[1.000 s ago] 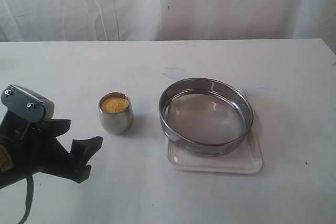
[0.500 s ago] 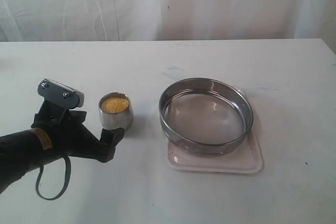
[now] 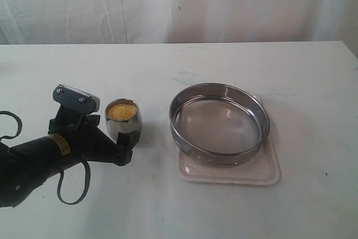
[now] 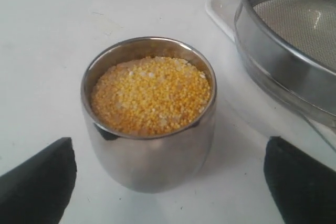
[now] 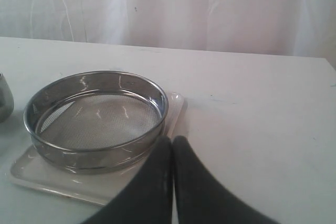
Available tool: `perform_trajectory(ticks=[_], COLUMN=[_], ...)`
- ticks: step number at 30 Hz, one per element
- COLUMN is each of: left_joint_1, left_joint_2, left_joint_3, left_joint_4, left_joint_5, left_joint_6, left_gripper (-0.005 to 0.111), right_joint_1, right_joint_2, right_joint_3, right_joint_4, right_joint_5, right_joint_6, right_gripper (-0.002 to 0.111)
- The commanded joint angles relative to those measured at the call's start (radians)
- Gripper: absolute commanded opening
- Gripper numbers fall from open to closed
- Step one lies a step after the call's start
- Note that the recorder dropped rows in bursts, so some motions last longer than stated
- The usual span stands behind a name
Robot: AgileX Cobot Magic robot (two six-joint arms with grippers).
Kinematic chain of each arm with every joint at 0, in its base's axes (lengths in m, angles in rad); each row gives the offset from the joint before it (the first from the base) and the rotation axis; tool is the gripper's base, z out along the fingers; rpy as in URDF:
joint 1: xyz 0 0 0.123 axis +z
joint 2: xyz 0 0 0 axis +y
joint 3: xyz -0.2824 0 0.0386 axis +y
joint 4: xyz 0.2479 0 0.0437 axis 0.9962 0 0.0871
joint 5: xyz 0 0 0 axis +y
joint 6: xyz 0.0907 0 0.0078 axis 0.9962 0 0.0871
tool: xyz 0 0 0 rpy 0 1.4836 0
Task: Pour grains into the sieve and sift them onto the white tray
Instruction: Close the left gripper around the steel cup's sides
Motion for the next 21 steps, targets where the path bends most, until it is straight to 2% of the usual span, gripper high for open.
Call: perform_trajectory(ticks=[1,9,21], left_joint_1=[-0.005,-0.005,-0.005], left_joint_2=[0.025,0.051,0.108], left_joint_3=[-0.004,-0.008,-0.075], left_joint_4=[-0.019,-0.037,-0.039], left_joint_5=[-0.055,-0.13,-0.114], left_joint_6=[0.005,0.005,0.025], left_gripper=[0.096,0.096,0.096], right_joint_1=[0.004,0.004,0.004], right_joint_2=[-0.006,-0.006,-0.006], right_joint_3=[0.005,0.005,0.005], right_joint_4=[0.002,0.002,0.002], right_joint_5=[-0.013,-0.013,-0.013], right_joint_6=[0.0,0.0,0.0], right_gripper=[0.0,0.0,0.0])
